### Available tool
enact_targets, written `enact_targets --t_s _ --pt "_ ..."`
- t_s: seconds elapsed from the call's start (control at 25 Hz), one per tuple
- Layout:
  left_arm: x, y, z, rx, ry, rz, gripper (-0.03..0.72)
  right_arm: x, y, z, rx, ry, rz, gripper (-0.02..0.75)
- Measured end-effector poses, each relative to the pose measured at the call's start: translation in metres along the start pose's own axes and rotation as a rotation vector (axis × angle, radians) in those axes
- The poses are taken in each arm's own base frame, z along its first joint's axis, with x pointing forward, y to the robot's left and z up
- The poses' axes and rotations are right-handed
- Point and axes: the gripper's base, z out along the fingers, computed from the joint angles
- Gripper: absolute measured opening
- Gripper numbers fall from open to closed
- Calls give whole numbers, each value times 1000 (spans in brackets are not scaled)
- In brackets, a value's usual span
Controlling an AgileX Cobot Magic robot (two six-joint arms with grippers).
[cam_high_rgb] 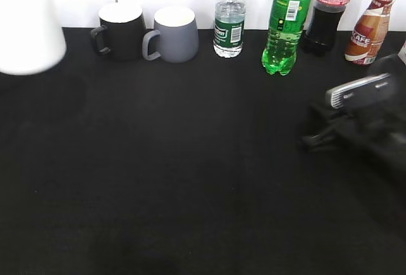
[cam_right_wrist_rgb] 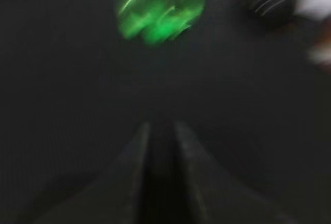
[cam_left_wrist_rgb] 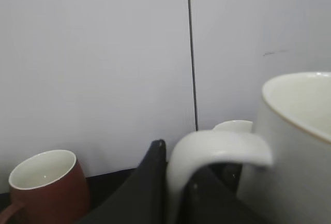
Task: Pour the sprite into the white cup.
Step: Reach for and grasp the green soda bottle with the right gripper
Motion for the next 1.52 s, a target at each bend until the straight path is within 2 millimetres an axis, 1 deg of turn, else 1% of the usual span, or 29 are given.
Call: enact_targets --t_s 0.04,0.08,0.12,0.16,0.2,0.24,0.36,0.48,0.52,0.56,0.64,0.68,0.76,0.88,0.92,1.04,1.16,1.28,1.36,1.44,1.52 --pt "0 -1 0 8 2 6 36 -2 2 11 -32 -28 37 213" --pt "0 -1 0 10 2 8 36 -7 3 21 -56 -57 85 315" --pt "0 -1 0 10 2 8 36 -15 2 29 -63 -91 160 435" --pt "0 -1 0 10 2 8 36 -21 0 35 -52 -118 216 520" --pt "0 -1 0 10 2 8 36 -25 -2 39 -45 -136 239 563" --pt "0 -1 0 10 2 8 36 -30 -3 43 -40 -161 244 577" --pt "0 -2 0 17 4 14 36 -49 -6 58 -44 -240 252 575" --pt "1 -3 0 29 6 23 36 -50 -6 59 -50 -243 255 523" --pt "1 -3 0 30 6 24 36 -50 -6 59 -51 -243 254 519" --pt "1 -3 0 30 6 24 36 -50 -6 59 -51 -243 250 526" --pt "1 -3 0 33 7 26 36 -51 -6 60 -45 -250 174 583" --pt "1 -3 0 35 7 29 36 -55 -6 62 -42 -263 158 599" --pt "1 -3 0 37 8 30 36 -60 -8 69 -28 -289 138 600" --pt "1 -4 0 40 8 32 36 -47 -8 85 -23 -272 136 600" --pt "1 -4 0 40 8 33 36 -46 -8 89 -23 -275 135 598" --pt "1 -4 0 43 9 35 36 -53 -10 99 -19 -311 131 596" --pt "1 -4 0 46 9 37 36 -62 -11 115 -24 -363 123 596" --pt "1 -4 0 47 9 38 36 -72 -12 128 -27 -371 122 596" --pt "1 -5 0 55 9 44 36 -75 -13 133 -30 -351 141 596" --pt "0 -6 0 61 -4 46 36 -71 -12 137 -34 -288 159 594" --pt "-1 -6 0 65 -8 48 36 -70 -12 137 -34 -279 162 573"
